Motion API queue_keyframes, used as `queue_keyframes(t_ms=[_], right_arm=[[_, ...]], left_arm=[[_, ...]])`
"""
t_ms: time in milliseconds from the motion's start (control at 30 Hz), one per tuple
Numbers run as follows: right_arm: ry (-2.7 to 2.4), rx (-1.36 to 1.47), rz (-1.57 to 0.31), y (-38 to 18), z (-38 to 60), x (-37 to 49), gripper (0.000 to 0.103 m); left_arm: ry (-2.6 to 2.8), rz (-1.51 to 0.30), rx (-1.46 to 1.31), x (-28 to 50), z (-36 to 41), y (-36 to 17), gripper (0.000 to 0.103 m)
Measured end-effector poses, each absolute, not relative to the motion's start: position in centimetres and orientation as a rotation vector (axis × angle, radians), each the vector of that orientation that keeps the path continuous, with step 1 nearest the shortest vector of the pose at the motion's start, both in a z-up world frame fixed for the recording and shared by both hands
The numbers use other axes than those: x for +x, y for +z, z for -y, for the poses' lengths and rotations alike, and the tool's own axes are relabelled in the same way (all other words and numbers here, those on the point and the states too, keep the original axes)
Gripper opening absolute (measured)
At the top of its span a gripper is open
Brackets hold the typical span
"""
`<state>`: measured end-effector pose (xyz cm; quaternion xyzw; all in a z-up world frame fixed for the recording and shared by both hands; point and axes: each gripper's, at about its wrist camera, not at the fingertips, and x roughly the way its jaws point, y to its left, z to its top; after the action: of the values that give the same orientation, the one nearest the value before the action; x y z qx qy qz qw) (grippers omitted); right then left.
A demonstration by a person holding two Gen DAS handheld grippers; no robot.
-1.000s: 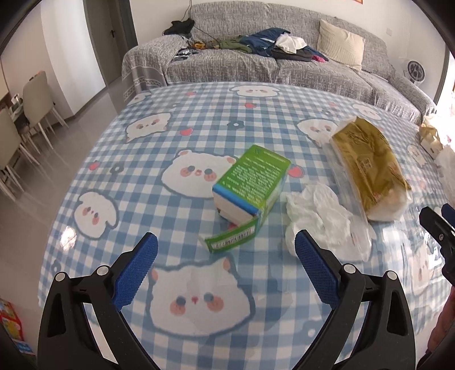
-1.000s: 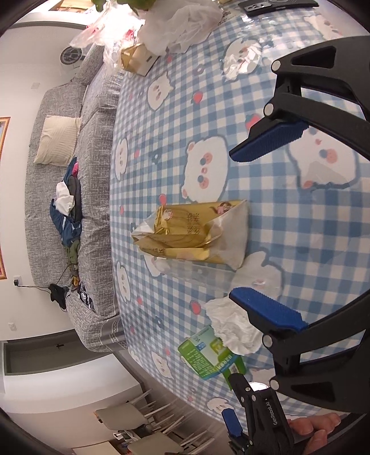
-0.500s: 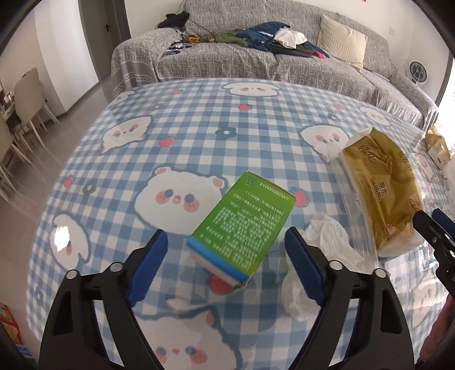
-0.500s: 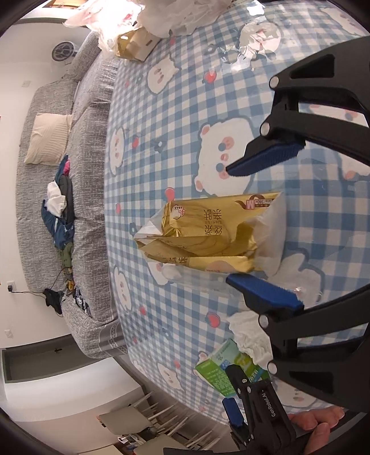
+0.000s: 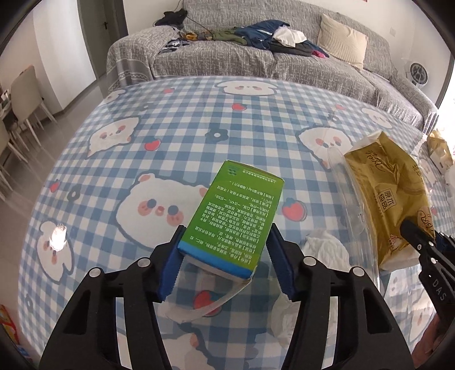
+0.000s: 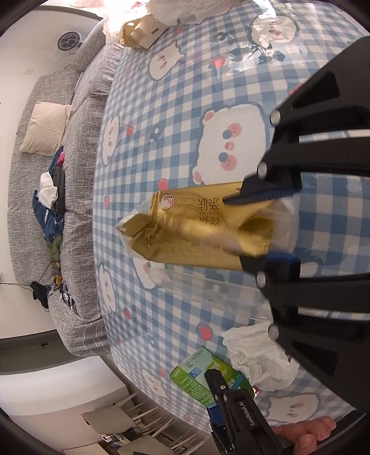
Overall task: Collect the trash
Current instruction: 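Grasp the green medicine box with the left tool while the right tool grasps the gold snack bag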
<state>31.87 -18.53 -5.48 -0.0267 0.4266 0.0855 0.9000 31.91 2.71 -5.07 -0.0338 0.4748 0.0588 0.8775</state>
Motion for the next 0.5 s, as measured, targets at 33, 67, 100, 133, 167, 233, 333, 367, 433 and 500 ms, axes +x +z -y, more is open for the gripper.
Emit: queue_keyframes(t_ms=[33, 67, 100, 133, 167, 233, 333, 367, 433, 500], right_arm=[[0.173, -0.064, -0.877, -5.4, 18.6, 31.8, 0.015], [0.168, -0.069, -0.873, -5.3, 18.5, 31.7, 0.014], [0.166, -0.071, -0.869, -5.2, 18.6, 31.6, 0.013], [0.167, -0.071, -0.864, -5.1, 18.6, 31.5, 0.012], [0.166, -0.072, -0.863, -5.0, 18.7, 31.4, 0.011], [0.162, -0.077, -0.862, -5.0, 18.8, 31.2, 0.011], [0.16, -0.082, -0.858, -4.7, 18.9, 30.9, 0.011], [0.158, -0.083, -0.856, -4.6, 18.9, 30.7, 0.011], [0.156, -0.084, -0.852, -4.3, 19.0, 30.3, 0.01], [0.154, -0.082, -0.848, -4.1, 19.2, 30.0, 0.01]], left_arm=[[0.126, -0.988, -0.067, 31.9, -2.7, -5.1, 0.054], [0.128, -0.985, -0.065, 31.8, -2.7, -5.1, 0.054], [0.13, -0.984, -0.063, 31.8, -2.6, -5.0, 0.054], [0.131, -0.981, -0.064, 31.7, -2.7, -5.0, 0.054], [0.133, -0.975, -0.063, 31.6, -2.7, -4.9, 0.054], [0.138, -0.968, -0.062, 31.3, -2.8, -4.7, 0.054], [0.143, -0.961, -0.066, 30.9, -3.0, -4.3, 0.054], [0.144, -0.959, -0.066, 30.7, -3.0, -4.2, 0.054], [0.145, -0.955, -0.07, 30.3, -3.1, -3.9, 0.054], [0.145, -0.952, -0.07, 30.0, -3.1, -3.7, 0.054]])
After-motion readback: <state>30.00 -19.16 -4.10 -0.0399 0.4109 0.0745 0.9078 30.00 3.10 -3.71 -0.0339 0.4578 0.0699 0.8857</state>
